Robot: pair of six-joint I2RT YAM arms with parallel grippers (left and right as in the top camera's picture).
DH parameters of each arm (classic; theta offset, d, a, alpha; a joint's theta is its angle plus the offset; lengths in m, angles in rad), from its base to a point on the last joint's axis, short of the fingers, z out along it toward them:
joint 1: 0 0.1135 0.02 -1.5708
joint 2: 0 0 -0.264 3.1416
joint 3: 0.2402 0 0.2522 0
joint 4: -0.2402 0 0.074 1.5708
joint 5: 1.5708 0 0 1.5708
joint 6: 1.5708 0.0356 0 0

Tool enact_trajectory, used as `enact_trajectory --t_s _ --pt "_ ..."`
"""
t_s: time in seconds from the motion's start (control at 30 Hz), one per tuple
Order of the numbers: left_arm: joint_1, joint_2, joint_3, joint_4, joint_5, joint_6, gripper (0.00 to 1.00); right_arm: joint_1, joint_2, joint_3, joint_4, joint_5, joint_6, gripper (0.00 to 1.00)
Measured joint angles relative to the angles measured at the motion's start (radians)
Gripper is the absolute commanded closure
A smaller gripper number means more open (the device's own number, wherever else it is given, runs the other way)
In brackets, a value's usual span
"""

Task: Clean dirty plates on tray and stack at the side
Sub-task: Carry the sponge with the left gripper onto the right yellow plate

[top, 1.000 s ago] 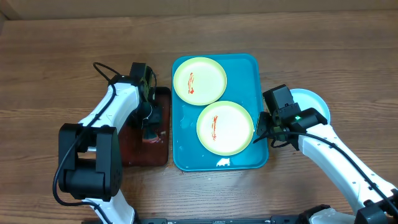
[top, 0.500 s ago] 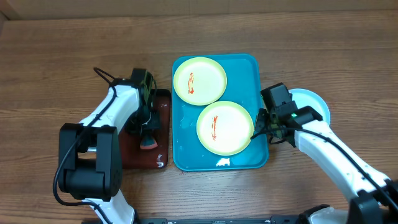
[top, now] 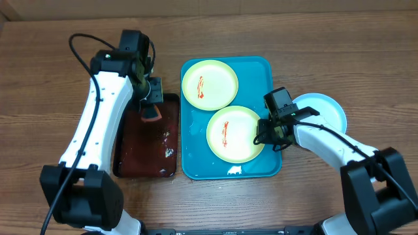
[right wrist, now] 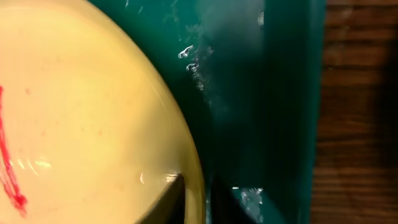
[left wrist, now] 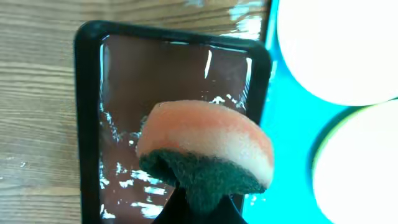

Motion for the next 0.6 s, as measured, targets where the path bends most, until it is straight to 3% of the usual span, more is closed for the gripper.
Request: enact_trajectory --t_s 0.17,0.33,0.6 --pt "-0.031 -0.002 0.001 0.018 0.068 0.000 0.96 -0.012 0.013 0.010 0.008 -0.035 -0.001 0.96" --pt "-0.122 -0.002 -0.005 0.130 0.121 -0.022 0.96 -0.011 0.014 0.011 0.008 -0.045 -0.002 0.96" --pt "-0.348 0.097 -0.033 0.320 0.172 -0.180 0.96 -0.010 0.015 0.013 0.006 -0.048 -0.001 0.96"
